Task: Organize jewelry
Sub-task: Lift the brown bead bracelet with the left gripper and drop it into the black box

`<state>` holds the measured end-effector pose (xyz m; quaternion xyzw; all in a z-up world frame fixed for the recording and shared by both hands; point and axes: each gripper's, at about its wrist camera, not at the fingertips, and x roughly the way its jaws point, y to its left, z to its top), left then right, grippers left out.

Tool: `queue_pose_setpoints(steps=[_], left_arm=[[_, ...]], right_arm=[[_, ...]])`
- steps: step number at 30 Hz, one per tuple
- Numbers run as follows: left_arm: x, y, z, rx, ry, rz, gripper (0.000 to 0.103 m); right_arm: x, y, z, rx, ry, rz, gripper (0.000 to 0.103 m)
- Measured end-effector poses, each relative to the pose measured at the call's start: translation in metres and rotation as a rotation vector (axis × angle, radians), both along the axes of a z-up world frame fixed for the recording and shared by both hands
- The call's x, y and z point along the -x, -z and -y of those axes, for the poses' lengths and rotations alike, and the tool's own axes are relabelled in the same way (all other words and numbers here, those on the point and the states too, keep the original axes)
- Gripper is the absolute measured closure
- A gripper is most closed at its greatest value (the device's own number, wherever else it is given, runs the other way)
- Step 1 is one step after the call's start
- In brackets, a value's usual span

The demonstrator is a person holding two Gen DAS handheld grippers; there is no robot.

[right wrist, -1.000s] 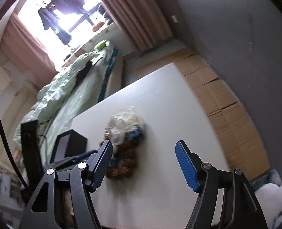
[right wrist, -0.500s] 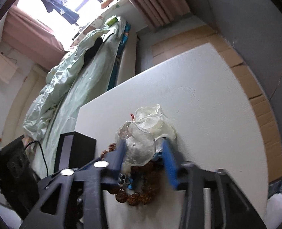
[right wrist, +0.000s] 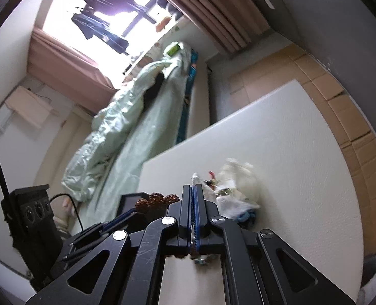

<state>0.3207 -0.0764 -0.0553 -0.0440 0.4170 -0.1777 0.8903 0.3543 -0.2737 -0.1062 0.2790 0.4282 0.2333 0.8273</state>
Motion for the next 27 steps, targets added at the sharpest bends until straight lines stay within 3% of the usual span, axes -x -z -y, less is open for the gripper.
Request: queue_pose_setpoints(steps=[14, 27], left_arm=[[0.019, -0.064, -0.051, -0.03, -0.093, 0.126, 0.083], [0.032, -0.091, -0.114, -0.08, -0.203, 0.179, 0.083]], right_arm=[[0.01, -0.032, -0.044, -0.114, -0.09, 0.128, 0.1], [0.005, -0.031, -0.119, -0.276, -0.211, 0.144, 0.1]])
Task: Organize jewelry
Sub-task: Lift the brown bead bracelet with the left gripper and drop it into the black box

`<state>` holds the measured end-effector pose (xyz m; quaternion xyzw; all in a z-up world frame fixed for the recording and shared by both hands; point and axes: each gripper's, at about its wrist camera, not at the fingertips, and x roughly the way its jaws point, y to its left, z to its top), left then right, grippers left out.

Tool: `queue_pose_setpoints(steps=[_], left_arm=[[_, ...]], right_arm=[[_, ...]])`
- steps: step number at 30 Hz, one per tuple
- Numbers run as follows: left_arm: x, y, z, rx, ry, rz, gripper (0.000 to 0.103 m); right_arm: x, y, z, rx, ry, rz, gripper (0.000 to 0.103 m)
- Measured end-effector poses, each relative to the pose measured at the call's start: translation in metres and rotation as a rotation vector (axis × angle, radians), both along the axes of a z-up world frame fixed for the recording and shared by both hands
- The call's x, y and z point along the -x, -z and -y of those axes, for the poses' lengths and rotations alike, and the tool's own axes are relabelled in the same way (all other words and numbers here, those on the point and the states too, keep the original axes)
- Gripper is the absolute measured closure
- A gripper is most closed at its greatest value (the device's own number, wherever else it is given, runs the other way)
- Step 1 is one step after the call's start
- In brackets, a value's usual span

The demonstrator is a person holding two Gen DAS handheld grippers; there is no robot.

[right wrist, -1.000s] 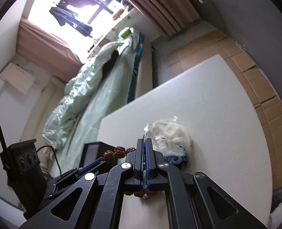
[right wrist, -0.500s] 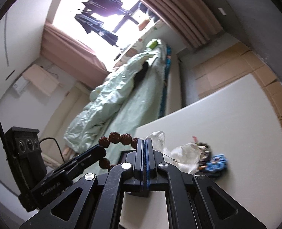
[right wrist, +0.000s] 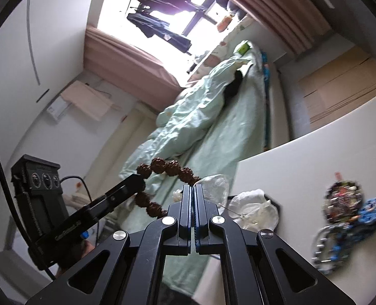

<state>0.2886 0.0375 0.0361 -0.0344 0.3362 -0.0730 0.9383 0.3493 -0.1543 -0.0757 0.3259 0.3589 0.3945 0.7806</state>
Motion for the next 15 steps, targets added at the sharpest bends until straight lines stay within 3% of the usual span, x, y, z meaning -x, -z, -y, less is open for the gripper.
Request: queue_pose_setpoints(steps=[6, 9, 11, 13, 15], left_arm=[[0.0, 0.002, -0.02, -0.008, -0.041, -0.005, 0.083], [0.004, 0.005, -0.025, -0.003, -0.049, -0.015, 0.083], [0.004, 0.009, -0.026, 0.002, -0.048, -0.023, 0.083], [0.004, 0.013, -0.024, 0.009, -0.041, -0.031, 0.083], [0.004, 0.017, -0.022, 0.018, -0.032, -0.04, 0.083]], right_arm=[[-0.001, 0.015, -0.031, -0.015, -0.048, -0.038, 0.1], [-0.008, 0.032, -0.046, 0.016, -0.075, -0.104, 0.099], [-0.013, 0.044, -0.051, 0.051, -0.088, -0.163, 0.087], [-0.012, 0.047, -0.049, 0.08, -0.068, -0.179, 0.034], [-0.008, 0.041, -0.039, 0.101, -0.029, -0.154, 0.027]])
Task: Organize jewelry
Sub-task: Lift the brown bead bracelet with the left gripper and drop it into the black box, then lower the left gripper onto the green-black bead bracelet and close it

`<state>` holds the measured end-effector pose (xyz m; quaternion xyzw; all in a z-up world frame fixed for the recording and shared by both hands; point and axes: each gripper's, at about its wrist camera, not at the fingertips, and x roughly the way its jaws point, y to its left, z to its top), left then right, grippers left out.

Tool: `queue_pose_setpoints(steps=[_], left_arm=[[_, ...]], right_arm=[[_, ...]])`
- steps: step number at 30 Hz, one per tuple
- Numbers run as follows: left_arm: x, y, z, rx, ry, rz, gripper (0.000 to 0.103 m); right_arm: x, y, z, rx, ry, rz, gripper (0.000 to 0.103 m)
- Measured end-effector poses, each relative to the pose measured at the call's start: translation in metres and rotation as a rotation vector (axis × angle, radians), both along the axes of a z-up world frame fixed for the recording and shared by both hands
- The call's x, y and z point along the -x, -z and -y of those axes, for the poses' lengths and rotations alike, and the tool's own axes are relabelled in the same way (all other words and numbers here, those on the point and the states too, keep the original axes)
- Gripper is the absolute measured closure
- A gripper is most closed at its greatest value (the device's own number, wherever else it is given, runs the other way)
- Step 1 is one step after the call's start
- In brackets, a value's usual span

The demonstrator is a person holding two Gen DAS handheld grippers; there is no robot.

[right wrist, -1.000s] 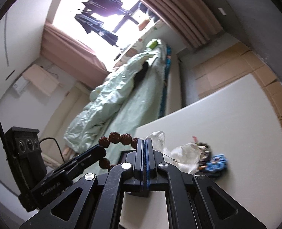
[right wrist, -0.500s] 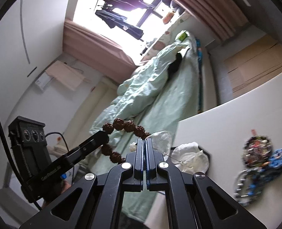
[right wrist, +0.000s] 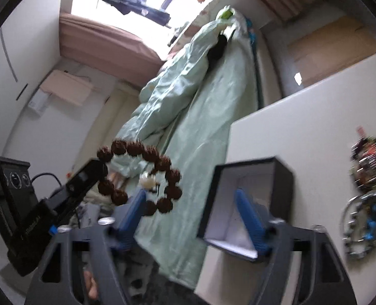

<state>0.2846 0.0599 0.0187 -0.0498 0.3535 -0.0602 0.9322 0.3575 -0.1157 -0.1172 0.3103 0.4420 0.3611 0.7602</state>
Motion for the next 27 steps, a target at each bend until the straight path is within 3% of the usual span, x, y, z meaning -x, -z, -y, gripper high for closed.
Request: queue_pose_setpoints(steps=[3, 5, 9, 17, 21, 22, 24, 26, 27], left_arm=[[-0.002, 0.011, 0.007, 0.022, 0.017, -0.025, 0.083], [-0.004, 0.021, 0.012, 0.034, 0.026, -0.044, 0.083], [-0.009, 0.04, 0.019, 0.058, 0.039, -0.08, 0.083], [-0.02, 0.072, 0.031, 0.084, 0.059, -0.14, 0.083], [-0.028, 0.091, 0.024, -0.007, -0.028, -0.206, 0.081], [-0.028, 0.093, 0.019, -0.018, -0.054, -0.212, 0.078], [-0.027, 0.092, 0.013, -0.001, -0.073, -0.216, 0.04], [-0.02, 0.084, 0.011, -0.001, -0.069, -0.173, 0.025], [-0.017, 0.081, 0.012, -0.011, -0.066, -0.152, 0.022]], right_arm=[[0.003, -0.007, 0.017, 0.018, 0.023, -0.004, 0.025], [0.006, -0.009, 0.027, 0.085, 0.063, -0.002, 0.024], [0.005, -0.008, 0.043, 0.174, 0.103, -0.02, 0.011], [0.005, -0.012, 0.064, 0.295, 0.147, 0.012, 0.01], [0.006, -0.013, 0.076, 0.314, 0.163, 0.036, 0.01], [0.005, -0.012, 0.079, 0.325, 0.171, 0.036, 0.01], [0.004, -0.01, 0.085, 0.358, 0.191, 0.038, 0.01], [0.004, -0.012, 0.087, 0.381, 0.199, 0.05, 0.01], [0.006, -0.014, 0.089, 0.385, 0.198, 0.057, 0.01]])
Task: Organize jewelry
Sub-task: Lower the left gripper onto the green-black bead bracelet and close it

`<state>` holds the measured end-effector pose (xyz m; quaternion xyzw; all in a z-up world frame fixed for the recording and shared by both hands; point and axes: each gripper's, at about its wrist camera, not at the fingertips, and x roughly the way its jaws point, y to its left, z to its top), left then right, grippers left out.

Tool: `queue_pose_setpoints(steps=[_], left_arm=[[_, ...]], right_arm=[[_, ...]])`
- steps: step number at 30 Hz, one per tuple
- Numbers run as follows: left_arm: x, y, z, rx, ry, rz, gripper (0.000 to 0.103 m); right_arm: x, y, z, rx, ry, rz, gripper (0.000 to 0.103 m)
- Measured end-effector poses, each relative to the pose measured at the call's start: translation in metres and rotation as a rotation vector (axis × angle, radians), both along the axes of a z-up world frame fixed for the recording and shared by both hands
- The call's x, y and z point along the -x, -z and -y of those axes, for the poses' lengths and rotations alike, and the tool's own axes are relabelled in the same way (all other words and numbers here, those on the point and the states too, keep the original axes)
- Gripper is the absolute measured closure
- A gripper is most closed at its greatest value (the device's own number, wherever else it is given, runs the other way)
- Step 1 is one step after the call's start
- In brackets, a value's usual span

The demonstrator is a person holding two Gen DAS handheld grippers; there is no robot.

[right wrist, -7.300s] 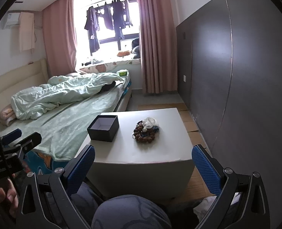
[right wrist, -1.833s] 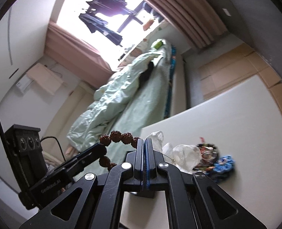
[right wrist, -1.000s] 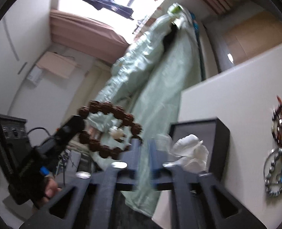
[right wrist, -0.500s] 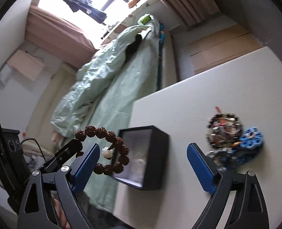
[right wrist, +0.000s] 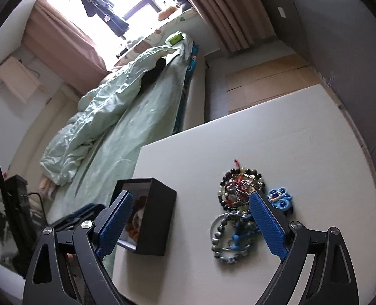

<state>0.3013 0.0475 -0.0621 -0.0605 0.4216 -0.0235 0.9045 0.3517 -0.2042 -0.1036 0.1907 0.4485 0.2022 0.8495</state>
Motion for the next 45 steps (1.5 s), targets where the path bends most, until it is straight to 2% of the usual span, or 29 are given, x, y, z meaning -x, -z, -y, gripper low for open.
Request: queue_pose_setpoints(steps=[7, 13, 17, 19, 21, 23, 34, 39, 40, 42, 43, 45], left_arm=[[0.007, -0.008, 0.017, 0.022, 0.05, 0.045, 0.021], [0.008, -0.018, 0.038, 0.015, 0.09, 0.068, 0.021], [0.009, -0.021, 0.05, 0.024, 0.113, 0.076, 0.017], [0.007, -0.021, 0.057, 0.026, 0.123, 0.075, 0.016], [0.006, -0.019, 0.065, 0.035, 0.137, 0.072, 0.011], [0.005, -0.018, 0.072, 0.035, 0.148, 0.071, 0.011], [-0.013, 0.007, 0.109, 0.05, 0.22, -0.02, 0.01], [-0.022, 0.024, 0.126, 0.053, 0.251, -0.055, 0.011], [-0.023, 0.027, 0.128, 0.059, 0.26, -0.061, 0.013], [-0.027, 0.035, 0.134, 0.054, 0.279, -0.075, 0.03], [-0.029, 0.042, 0.137, 0.042, 0.284, -0.093, 0.035], [-0.033, 0.054, 0.138, 0.04, 0.284, -0.132, 0.053]], right_arm=[[0.01, -0.015, 0.005, 0.053, 0.033, 0.059, 0.01], [0.014, -0.017, 0.021, 0.033, 0.073, 0.075, 0.008], [0.021, -0.022, 0.036, 0.059, 0.111, 0.094, 0.007], [0.024, -0.023, 0.043, 0.054, 0.121, 0.093, 0.003], [0.027, -0.023, 0.051, 0.058, 0.132, 0.088, 0.0], [0.03, -0.023, 0.061, 0.068, 0.151, 0.074, 0.0], [0.04, -0.018, 0.113, 0.056, 0.237, 0.04, 0.0], [0.036, -0.005, 0.122, 0.068, 0.237, -0.033, 0.0], [0.035, -0.002, 0.122, 0.068, 0.237, -0.047, 0.0], [0.033, 0.006, 0.128, 0.059, 0.243, -0.089, 0.0], [0.033, 0.009, 0.13, 0.053, 0.244, -0.101, 0.0], [0.032, 0.014, 0.135, 0.041, 0.252, -0.124, 0.0]])
